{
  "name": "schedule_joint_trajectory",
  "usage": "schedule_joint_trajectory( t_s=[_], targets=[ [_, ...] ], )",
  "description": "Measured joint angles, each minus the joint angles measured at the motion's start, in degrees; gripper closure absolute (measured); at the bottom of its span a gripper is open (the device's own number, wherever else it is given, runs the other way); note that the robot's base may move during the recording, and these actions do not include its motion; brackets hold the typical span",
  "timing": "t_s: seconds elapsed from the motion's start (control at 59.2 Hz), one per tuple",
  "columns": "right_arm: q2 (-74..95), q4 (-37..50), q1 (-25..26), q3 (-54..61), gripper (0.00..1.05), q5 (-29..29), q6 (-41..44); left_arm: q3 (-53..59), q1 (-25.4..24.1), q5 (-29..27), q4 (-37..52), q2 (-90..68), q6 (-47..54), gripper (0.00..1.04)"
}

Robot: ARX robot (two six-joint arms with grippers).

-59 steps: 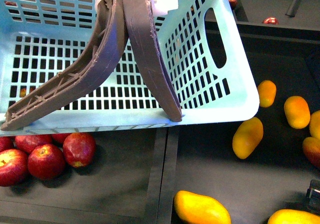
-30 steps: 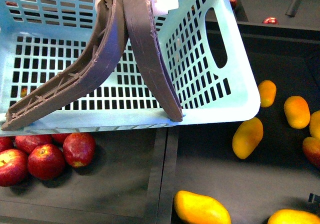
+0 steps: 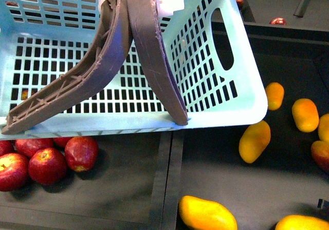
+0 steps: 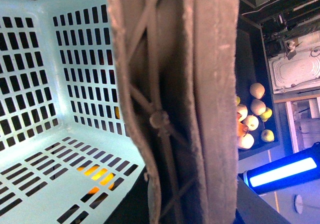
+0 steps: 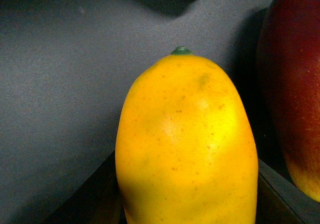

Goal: Pick mango and avocado into basket

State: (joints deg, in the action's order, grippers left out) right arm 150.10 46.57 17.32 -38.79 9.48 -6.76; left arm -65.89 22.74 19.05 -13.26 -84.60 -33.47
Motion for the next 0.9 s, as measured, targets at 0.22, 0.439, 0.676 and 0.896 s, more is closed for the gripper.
schedule_joint_trajectory(
  t_s=[0.22,0.439,0.676,0.896],
  targets=[
    [-0.7,0.2,0.2,0.8,0.47,0.0,0.0,0.0,0.0,0.0,0.0,0.0,0.0,0.88],
    [-7.9,-1.4,1.4,2.2,0.47,-0.7,0.1,0.0,0.0,0.0,0.0,0.0,0.0,0.88],
    [-20.7,-5.4,3.3,3.6,0.47,-2.3,0.9,0.0,0.0,0.0,0.0,0.0,0.0,0.88],
    [-34.4,-11.6,4.0,5.0,0.47,-4.4,0.9,0.0,0.0,0.0,0.0,0.0,0.0,0.88]
  ],
)
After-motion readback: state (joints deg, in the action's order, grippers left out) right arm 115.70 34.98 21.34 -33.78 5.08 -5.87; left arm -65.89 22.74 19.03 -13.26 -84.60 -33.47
